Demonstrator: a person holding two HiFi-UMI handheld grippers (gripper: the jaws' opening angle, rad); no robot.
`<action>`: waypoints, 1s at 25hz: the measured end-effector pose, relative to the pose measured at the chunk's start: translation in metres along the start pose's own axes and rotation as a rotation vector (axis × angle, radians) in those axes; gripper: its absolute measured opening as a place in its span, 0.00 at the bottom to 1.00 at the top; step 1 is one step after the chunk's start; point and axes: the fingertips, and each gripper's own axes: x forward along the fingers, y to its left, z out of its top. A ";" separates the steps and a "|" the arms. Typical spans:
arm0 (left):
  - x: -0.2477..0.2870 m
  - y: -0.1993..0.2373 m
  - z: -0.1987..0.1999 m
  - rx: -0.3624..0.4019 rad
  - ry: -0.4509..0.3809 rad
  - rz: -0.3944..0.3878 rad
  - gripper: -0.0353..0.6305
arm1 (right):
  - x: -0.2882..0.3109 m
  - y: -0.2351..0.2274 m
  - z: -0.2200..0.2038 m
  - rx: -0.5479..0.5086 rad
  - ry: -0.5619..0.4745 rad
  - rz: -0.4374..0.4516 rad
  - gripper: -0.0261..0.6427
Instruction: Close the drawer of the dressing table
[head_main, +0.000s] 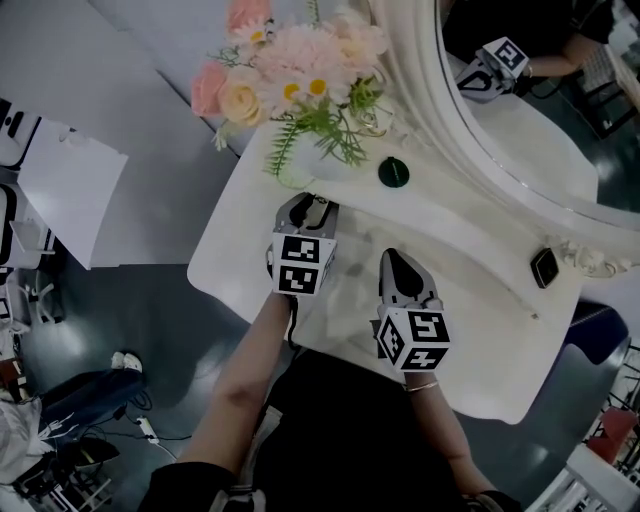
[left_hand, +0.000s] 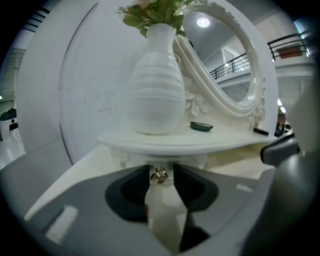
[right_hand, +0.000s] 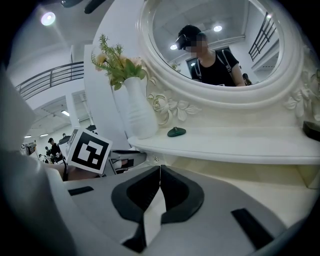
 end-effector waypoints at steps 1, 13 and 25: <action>0.000 0.000 -0.001 -0.002 -0.001 0.002 0.29 | -0.001 -0.001 0.000 0.001 0.000 -0.002 0.04; -0.011 0.003 -0.006 -0.024 -0.001 0.010 0.29 | -0.007 0.001 0.004 -0.003 -0.019 0.002 0.04; -0.059 0.002 -0.008 -0.016 -0.036 0.052 0.22 | -0.025 0.007 0.001 -0.026 -0.047 -0.005 0.04</action>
